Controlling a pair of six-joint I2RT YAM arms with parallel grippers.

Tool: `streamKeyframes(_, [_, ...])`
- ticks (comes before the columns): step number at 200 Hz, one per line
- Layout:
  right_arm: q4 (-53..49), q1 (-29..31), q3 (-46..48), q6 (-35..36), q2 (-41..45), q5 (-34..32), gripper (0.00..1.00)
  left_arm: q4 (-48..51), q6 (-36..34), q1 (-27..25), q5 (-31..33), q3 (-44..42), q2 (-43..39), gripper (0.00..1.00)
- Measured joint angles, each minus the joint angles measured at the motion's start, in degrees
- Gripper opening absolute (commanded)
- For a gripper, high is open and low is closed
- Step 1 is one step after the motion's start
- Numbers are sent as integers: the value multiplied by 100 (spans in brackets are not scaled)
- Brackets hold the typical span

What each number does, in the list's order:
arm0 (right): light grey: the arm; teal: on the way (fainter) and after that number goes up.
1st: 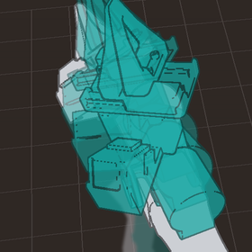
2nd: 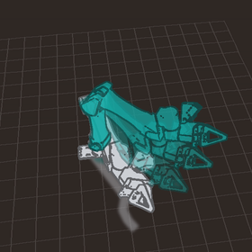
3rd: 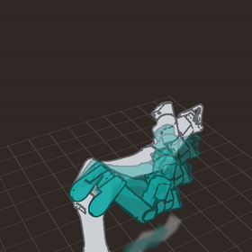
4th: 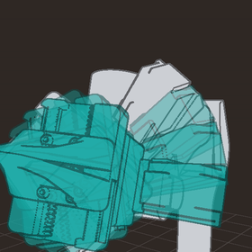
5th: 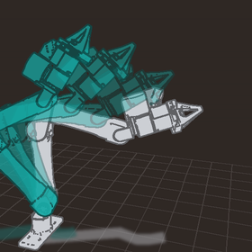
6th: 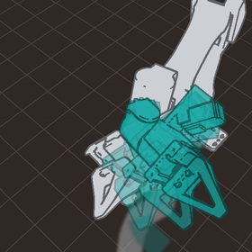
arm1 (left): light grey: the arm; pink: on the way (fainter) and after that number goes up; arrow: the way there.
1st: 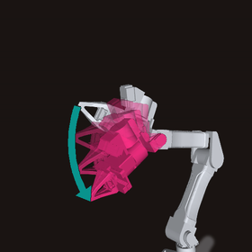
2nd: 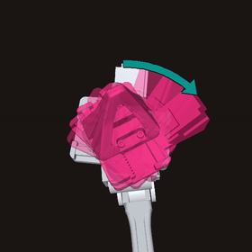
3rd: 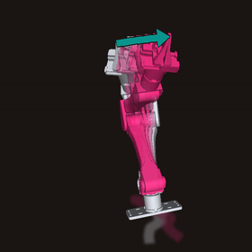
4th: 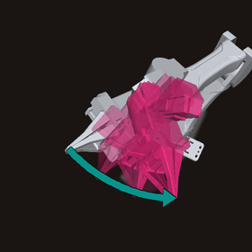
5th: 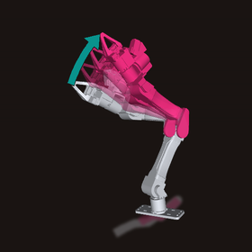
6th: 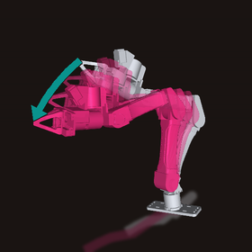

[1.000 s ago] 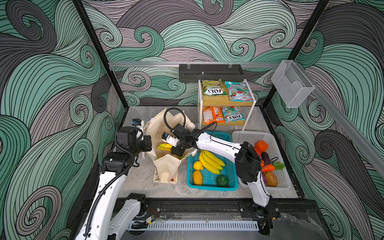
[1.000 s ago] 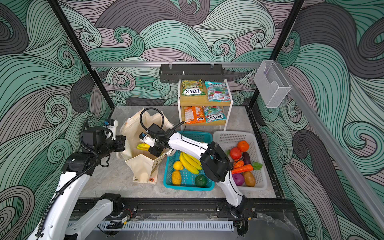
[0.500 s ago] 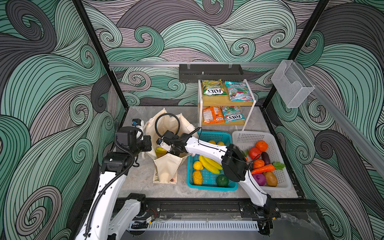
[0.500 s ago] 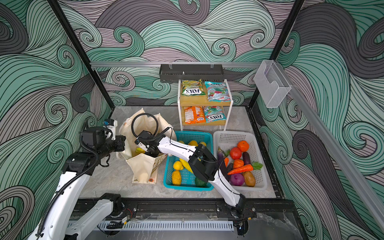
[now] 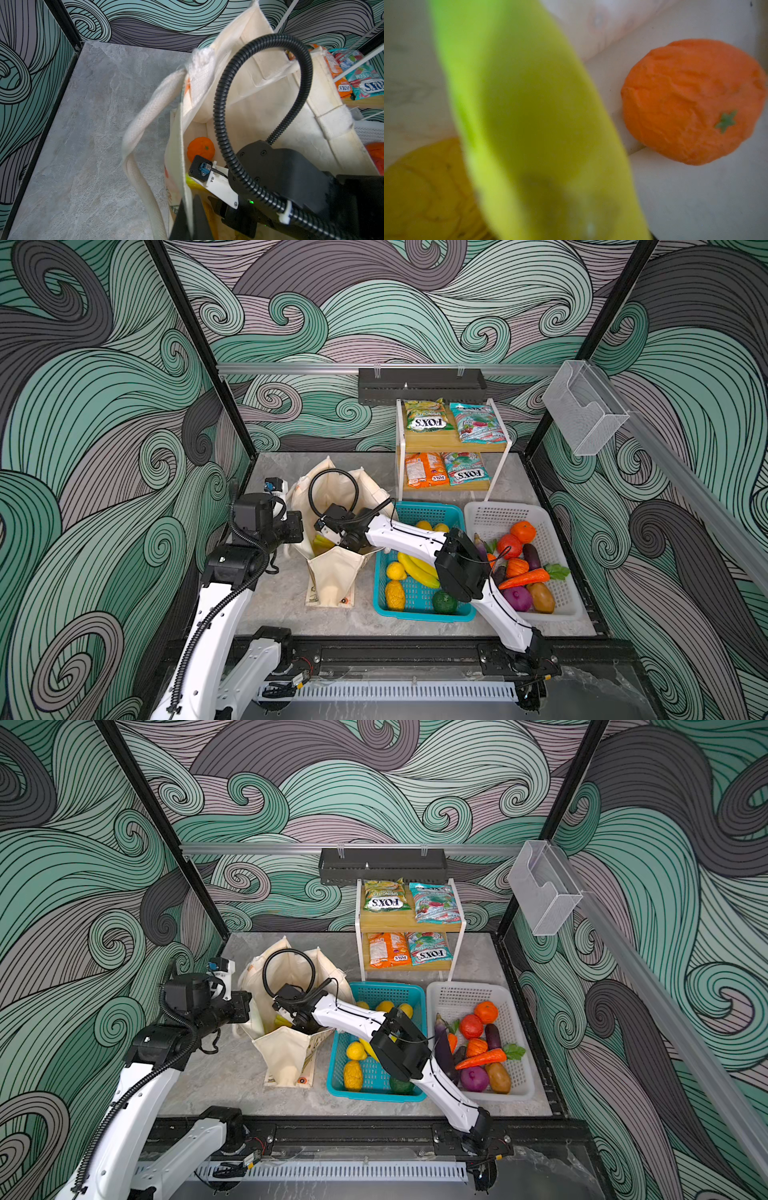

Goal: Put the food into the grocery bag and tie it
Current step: 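Lower the banana bunch into the bag with the right gripper, then open the right gripper to release the bananas and raise it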

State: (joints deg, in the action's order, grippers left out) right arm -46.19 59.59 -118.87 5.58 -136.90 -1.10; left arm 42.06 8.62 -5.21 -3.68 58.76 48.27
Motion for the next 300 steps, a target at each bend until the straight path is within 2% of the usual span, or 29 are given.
streamKeyframes(20, [-52, 0, -2, -22, 0, 20, 58, -7, 0, 0, 0, 0, 0, 0])
streamKeyframes(23, [-63, 0, -4, -22, 0, 39, 65, -7, 0, 0, 0, 0, -2, 0])
streamKeyframes(30, [-92, 0, -2, -13, 0, 85, 73, -7, 0, 0, 0, 0, 0, 0])
streamKeyframes(41, [-129, 0, -2, -28, 7, 153, 77, -11, 0, 0, 0, 0, -2, 0])
streamKeyframes(44, [-131, 0, -2, -28, 7, 162, 91, -11, 0, 0, 0, 0, -2, 0])
streamKeyframes(46, [-142, 0, -2, -31, 11, 160, 95, -11, 0, 0, 0, 0, -2, 0])
streamKeyframes(56, [-168, 0, -2, -68, 37, 195, 99, -15, 0, 0, 0, 0, -2, 0])
streamKeyframes(117, [-293, 4, -2, -157, 619, 234, 99, -24, 0, 0, 0, 0, -13, 0])
streamKeyframes(176, [-173, 31, 149, -380, 1803, -81, 99, -20, 0, 0, 26, 0, -28, 0])
streamKeyframes(204, [282, 31, 848, -610, 2616, -286, 99, 9, 2, 0, 160, 0, -94, 0])
streamKeyframes(261, [1661, 15, 3230, -1058, 4883, -988, 99, 17, 9, 0, 162, 0, -118, 0])
streamKeyframes(300, [1969, -278, 3685, -1609, 5781, -981, 99, 15, 31, 0, 160, 0, -118, 0])
